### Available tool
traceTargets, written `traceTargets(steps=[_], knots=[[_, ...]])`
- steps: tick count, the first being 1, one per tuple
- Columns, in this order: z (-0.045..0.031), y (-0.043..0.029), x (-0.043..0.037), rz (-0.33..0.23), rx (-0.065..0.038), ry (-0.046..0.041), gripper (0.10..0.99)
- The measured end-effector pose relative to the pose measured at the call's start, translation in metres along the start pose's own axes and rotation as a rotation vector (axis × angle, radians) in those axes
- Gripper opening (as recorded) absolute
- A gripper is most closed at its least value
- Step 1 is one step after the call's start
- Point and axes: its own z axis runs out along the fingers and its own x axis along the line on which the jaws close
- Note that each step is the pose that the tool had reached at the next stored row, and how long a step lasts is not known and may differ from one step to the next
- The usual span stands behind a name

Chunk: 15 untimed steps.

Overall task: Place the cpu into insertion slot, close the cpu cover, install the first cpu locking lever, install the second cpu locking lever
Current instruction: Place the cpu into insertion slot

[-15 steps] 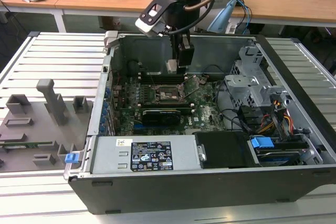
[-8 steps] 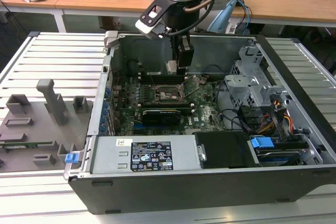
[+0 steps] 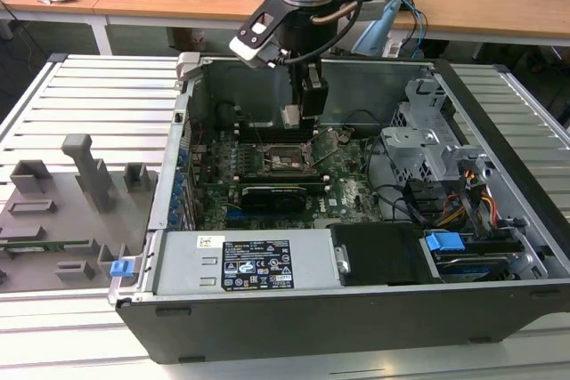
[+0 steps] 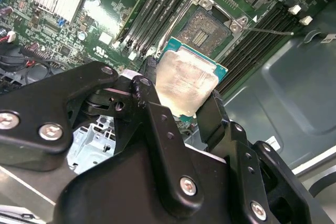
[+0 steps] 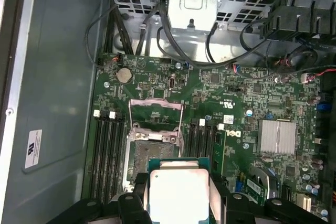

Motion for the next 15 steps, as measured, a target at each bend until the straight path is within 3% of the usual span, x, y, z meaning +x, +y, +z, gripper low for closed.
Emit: traceTargets(steps=[3, 7, 15], knots=[[0.0100, -0.0008, 0.0020, 0.024, 0.001, -0.0019, 0.541], [0.0180, -0.0015, 0.0026, 0.025, 0.002, -0.0021, 0.541], [0.0231, -0.0024, 0.0026, 0.025, 0.002, -0.0021, 0.541]])
